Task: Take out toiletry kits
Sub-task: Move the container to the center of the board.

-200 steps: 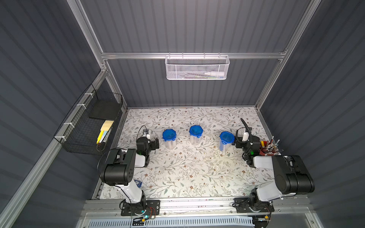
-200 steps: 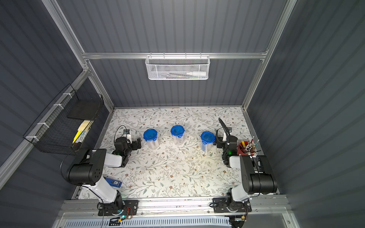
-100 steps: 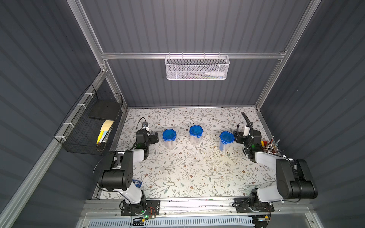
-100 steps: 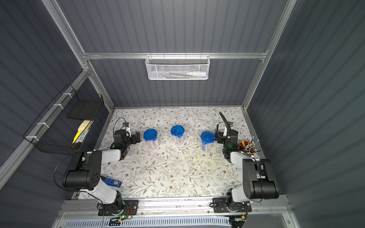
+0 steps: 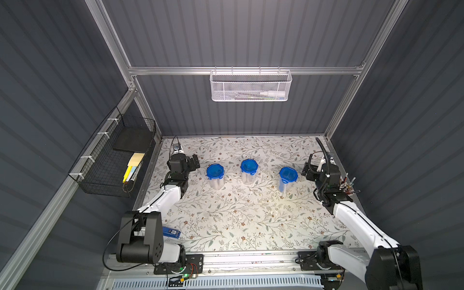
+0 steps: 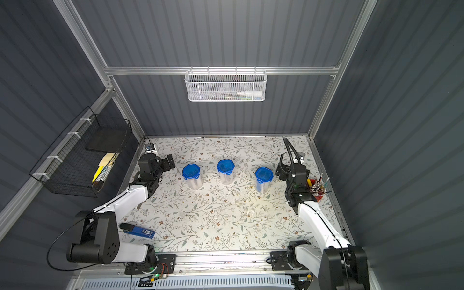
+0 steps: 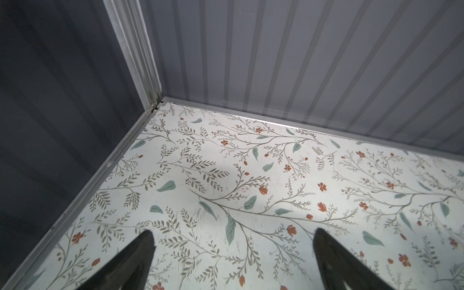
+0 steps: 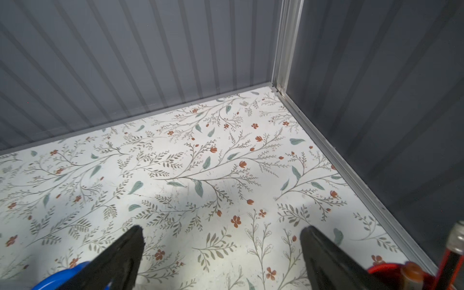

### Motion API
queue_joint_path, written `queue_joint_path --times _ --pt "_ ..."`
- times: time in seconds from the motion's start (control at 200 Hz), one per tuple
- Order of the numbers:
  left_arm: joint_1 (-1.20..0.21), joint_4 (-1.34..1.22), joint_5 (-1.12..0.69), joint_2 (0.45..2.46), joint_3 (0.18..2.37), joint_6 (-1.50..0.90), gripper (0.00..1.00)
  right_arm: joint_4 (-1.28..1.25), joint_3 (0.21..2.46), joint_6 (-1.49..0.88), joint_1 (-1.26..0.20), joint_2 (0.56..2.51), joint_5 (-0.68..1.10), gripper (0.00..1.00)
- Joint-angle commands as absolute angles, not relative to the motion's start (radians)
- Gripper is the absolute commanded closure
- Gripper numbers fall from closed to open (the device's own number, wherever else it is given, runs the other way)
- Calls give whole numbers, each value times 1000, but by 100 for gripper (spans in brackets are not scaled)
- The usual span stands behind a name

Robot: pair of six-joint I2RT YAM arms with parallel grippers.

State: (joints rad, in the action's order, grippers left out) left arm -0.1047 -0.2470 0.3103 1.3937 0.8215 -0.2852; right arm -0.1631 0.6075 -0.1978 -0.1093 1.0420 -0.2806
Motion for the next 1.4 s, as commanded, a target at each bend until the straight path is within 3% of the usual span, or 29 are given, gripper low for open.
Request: queue_joint_path --times 0.0,0.335,0.805,1.071,1.396 --pt "-100 130 554 1374 980 -720 0 -104 679 -181 -157 991 -289 1" --pt "-100 390 444 1564 1267 -577 0 33 905 -187 -323 1153 -113 1" --pt "-100 392 156 1562 1290 -496 0 86 1002 -194 -610 1281 -112 19" --pt "-100 332 -37 1555 1246 -482 5 78 1035 -243 -719 1379 -48 22" --pt "-101 368 -104 1530 1201 -497 13 71 1154 -267 -852 1571 20 53"
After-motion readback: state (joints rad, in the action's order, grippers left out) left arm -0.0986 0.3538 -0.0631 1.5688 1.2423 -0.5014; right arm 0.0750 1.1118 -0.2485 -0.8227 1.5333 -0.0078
